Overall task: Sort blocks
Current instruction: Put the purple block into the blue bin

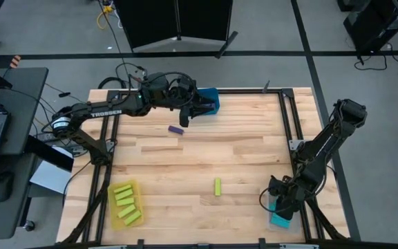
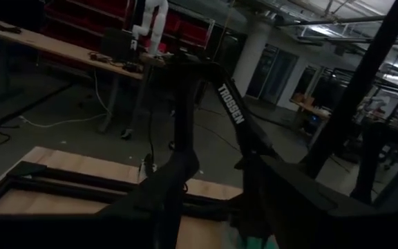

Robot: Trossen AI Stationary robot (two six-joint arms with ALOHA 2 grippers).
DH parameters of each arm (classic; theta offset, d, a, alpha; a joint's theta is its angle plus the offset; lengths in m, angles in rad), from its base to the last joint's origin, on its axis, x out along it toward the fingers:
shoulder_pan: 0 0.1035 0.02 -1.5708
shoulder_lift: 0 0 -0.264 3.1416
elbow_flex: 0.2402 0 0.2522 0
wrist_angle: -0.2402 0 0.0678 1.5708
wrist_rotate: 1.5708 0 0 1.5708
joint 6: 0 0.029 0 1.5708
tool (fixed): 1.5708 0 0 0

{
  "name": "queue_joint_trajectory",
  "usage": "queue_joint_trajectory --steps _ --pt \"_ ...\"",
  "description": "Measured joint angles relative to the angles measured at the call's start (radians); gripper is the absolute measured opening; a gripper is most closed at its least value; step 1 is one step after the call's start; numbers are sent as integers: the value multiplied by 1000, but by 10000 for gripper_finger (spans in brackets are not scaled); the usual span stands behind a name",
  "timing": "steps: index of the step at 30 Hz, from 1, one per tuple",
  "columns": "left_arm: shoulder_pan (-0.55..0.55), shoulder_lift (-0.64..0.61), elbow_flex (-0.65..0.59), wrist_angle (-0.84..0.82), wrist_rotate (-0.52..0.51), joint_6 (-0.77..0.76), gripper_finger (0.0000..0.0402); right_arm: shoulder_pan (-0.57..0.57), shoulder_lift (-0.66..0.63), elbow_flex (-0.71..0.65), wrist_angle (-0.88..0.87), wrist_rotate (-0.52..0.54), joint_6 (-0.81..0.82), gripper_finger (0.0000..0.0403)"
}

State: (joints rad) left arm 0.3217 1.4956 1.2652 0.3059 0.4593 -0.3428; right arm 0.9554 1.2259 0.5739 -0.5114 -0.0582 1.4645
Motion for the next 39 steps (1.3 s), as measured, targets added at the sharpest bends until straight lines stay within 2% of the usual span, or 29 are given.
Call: queue_joint_trajectory --steps 5,11,15,21,24,30,35,39 --pt "15 0 0 -16 1 -5 186 0 0 98 -19 -21 -26 187" --pt "45 -6 2 -15 31 -9 186 0 0 265 -144 -17 -24 151" --pt "83 -6 49 -76 78 -5 185 0 0 370 -240 -14 -17 106" --pt "129 -6 118 -188 118 44 161 -6 0 479 -395 -13 -46 13" --pt "150 -6 129 -201 140 53 141 -28 0 488 -467 -5 -69 15" --pt "185 -6 129 -214 174 73 95 -96 -10 447 -525 126 -110 7" --pt "212 -6 129 -221 201 79 59 -196 -45 401 -515 206 -174 8" --pt "232 -6 128 -229 243 78 33 -309 -85 381 -512 237 -300 5"
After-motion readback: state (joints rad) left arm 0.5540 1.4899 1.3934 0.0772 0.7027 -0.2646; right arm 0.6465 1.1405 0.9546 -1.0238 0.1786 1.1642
